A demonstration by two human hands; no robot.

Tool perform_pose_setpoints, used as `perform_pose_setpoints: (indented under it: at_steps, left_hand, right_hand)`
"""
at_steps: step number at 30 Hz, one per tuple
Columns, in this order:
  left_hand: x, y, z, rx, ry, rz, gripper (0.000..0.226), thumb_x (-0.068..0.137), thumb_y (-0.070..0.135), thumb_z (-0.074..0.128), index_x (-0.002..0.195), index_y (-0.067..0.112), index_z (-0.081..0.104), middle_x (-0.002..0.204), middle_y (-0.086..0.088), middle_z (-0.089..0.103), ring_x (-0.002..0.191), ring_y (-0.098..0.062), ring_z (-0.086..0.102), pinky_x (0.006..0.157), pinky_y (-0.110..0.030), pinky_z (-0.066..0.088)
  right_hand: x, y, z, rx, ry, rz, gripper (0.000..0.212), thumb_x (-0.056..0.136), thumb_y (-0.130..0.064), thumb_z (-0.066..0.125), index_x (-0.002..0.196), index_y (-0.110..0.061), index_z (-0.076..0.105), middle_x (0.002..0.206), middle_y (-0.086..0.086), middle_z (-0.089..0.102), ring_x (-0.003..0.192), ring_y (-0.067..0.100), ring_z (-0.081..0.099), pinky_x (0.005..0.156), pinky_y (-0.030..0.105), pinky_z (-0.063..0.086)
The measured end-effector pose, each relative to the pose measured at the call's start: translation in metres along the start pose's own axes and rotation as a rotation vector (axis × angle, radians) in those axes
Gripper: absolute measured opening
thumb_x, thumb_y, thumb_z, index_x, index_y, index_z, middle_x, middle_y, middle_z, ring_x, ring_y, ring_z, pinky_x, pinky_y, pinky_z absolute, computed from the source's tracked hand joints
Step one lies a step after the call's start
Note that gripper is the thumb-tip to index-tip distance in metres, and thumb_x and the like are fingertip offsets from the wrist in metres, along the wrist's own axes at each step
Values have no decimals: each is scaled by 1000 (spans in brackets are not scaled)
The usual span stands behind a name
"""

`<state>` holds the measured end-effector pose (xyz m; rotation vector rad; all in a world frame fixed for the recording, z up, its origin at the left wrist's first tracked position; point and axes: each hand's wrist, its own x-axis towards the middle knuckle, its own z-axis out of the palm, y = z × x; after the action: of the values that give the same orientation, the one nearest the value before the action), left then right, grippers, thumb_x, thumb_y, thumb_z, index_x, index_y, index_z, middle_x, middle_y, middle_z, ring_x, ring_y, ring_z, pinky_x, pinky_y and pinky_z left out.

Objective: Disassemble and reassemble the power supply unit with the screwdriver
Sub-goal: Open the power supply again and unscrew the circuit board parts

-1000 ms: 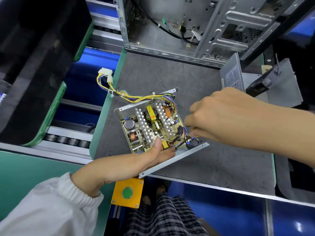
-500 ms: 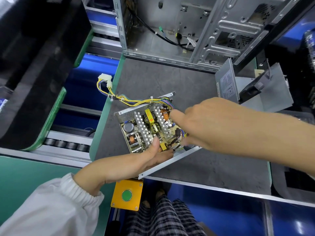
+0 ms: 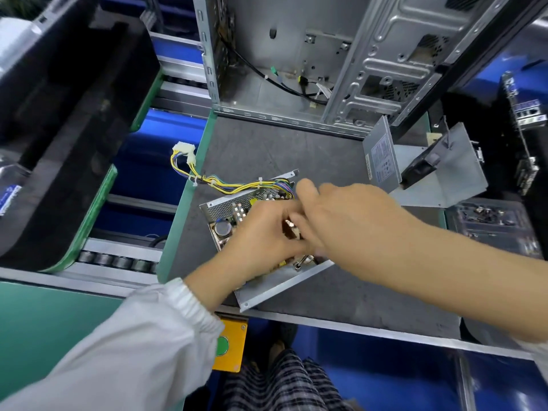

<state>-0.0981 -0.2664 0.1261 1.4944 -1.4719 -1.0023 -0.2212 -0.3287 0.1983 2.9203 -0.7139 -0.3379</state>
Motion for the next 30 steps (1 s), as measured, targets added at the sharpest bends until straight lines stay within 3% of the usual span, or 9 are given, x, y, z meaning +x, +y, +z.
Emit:
perform_pose_setpoints:
  at_steps: [3, 6, 11, 13, 16, 20, 24, 27, 30]
  left_hand:
    - [1, -5, -4, -18, -24, 51, 28, 75, 8, 82, 82, 31, 69, 67, 28, 64, 68, 14, 57, 64, -8, 40]
    - [1, -3, -8, -5, -103, 86, 28, 80, 5, 77, 92, 28, 69, 81, 20, 69, 80, 6, 61, 73, -16, 45]
    - [5, 6, -3, -84, -63, 112, 22, 69, 15, 87, 81, 4, 71, 86, -18, 64, 86, -30, 58, 80, -42, 47]
    - [5, 4, -2, -61, -87, 131, 22, 72, 12, 85, 83, -2, 73, 84, -19, 67, 85, -31, 60, 79, -45, 46]
    - [6, 0, -5, -145, -179, 145, 23, 77, 3, 79, 90, 18, 68, 89, 7, 70, 89, -2, 64, 81, -21, 48]
    - [5, -10, -14, -264, -340, 92, 29, 85, -10, 66, 106, 2, 51, 84, 23, 62, 82, 7, 56, 78, -12, 42]
    - [3, -13, -19, -264, -370, 124, 26, 85, -14, 63, 108, -12, 51, 87, 18, 63, 86, 7, 56, 82, -13, 41]
    - [2, -4, -10, -207, -316, 117, 25, 74, -7, 78, 91, 3, 63, 86, -7, 62, 85, -2, 55, 77, -23, 43]
    - [4, 0, 1, -152, -287, 129, 23, 70, 5, 80, 74, 16, 60, 70, 2, 62, 73, 9, 54, 67, -17, 47]
  right_hand:
    - [-12, 18, -15, 214, -144, -61, 26, 92, -19, 52, 101, -22, 28, 101, -1, 22, 55, 11, 37, 52, 32, 38]
    - [-13, 23, -25, -29, -217, -77, 30, 88, -9, 54, 102, -23, 30, 100, -2, 25, 54, 18, 40, 47, 32, 36]
    - [-11, 5, -32, -324, -32, 4, 69, 62, -59, 78, 47, -18, 24, 35, -2, 38, 29, 19, 47, 49, 17, 0]
    - [-15, 6, -34, -383, -47, 42, 69, 68, -64, 70, 46, -16, 25, 44, -4, 39, 36, 17, 52, 49, 19, -2]
    - [-21, 14, -27, -78, -153, -124, 22, 89, -30, 60, 101, -25, 42, 85, -5, 22, 62, 10, 41, 41, 24, 15]
    - [-17, 11, -27, 259, -302, -138, 33, 88, -9, 48, 102, -31, 28, 108, -2, 36, 87, 18, 43, 69, 36, 46]
    - [-23, 4, -23, -80, -258, -257, 42, 78, 0, 29, 116, -18, 32, 107, 1, 31, 68, 19, 35, 48, 28, 22]
    - [-19, -5, -29, -210, -171, -162, 25, 74, -21, 72, 90, -15, 55, 75, 3, 58, 42, 17, 45, 40, 25, 5]
    - [-8, -16, -32, -296, -161, -69, 48, 80, -58, 63, 60, -19, 45, 56, -5, 50, 58, 22, 64, 44, 20, 5]
